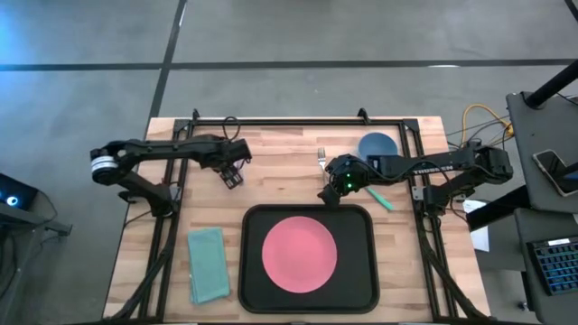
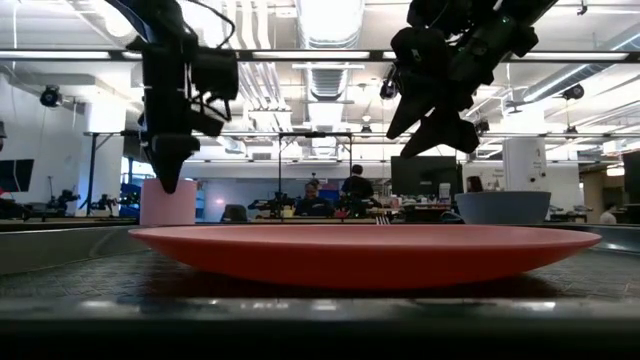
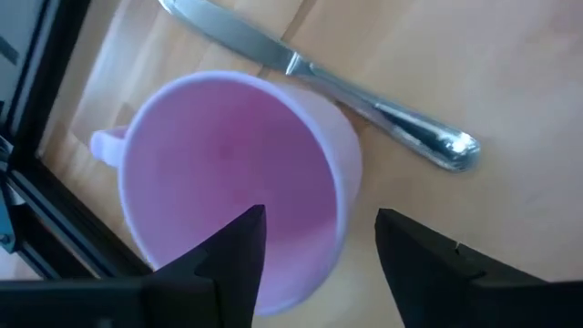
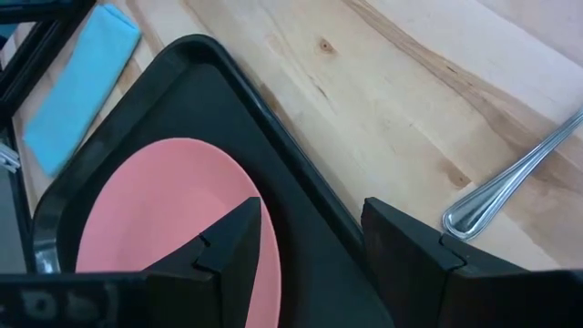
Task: Set up tray
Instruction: Put the purple mug to the top left of the pink plate on the black tray
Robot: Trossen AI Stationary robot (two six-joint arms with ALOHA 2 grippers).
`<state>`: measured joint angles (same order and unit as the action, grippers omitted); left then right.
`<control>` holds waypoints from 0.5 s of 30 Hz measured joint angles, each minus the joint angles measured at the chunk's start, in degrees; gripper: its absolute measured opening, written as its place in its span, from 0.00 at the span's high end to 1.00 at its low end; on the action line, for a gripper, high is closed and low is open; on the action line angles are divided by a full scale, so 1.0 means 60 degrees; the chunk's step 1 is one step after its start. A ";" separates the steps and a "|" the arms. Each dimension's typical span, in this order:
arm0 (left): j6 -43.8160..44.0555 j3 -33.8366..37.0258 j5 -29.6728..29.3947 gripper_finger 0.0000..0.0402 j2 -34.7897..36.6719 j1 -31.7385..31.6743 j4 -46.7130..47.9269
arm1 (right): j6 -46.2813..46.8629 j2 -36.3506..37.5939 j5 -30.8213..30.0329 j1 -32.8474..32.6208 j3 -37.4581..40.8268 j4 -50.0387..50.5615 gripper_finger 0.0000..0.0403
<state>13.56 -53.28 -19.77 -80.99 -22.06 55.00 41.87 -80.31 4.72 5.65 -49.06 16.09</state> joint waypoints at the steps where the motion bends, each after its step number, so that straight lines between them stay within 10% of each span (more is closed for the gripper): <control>1: -0.0003 0.0004 0.0003 0.56 -0.0104 -0.0035 0.0000 | 0.0000 0.0000 -0.0002 0.0000 0.0000 -0.0002 0.55; 15: 0.0285 -0.0191 0.0242 0.98 -0.0237 -0.0022 0.0250 | 0.0306 0.0038 -0.0009 0.0000 0.0000 -0.0053 0.55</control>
<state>15.28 -54.42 -18.32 -82.41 -22.20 56.50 43.70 -80.08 4.67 5.65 -49.06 15.77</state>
